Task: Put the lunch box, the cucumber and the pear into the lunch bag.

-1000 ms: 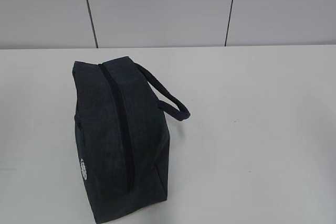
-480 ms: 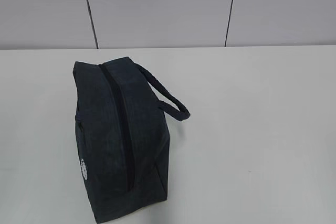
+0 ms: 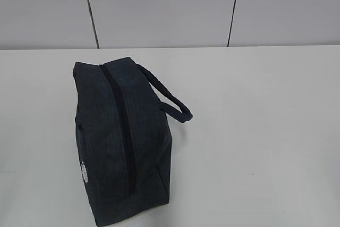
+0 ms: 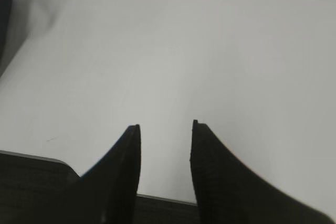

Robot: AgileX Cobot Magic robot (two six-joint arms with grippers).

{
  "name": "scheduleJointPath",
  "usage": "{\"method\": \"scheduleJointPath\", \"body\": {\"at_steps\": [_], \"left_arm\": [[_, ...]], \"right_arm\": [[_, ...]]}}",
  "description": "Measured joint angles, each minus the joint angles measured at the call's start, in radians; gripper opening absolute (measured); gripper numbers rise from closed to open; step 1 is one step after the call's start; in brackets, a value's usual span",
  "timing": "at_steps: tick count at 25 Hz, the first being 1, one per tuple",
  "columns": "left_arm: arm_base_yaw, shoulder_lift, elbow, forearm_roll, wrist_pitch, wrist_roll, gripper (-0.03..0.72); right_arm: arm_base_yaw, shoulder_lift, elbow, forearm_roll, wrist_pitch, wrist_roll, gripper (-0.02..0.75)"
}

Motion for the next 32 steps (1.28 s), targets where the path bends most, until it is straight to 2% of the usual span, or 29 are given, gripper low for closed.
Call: {"method": "scheduleJointPath", "body": {"at_steps": [20, 32], "left_arm": [[-0.002, 0.000, 0.000, -0.012, 0.000, 0.001, 0.323], [0.004, 0.000, 0.000, -0.012, 0.000, 0.001, 0.294]], "right_arm": [[0.000, 0.000, 0.013, 0.009, -0.020, 0.002, 0.265], [-0.002, 0.000, 0.013, 0.009, -0.022, 0.002, 0.265]]}}
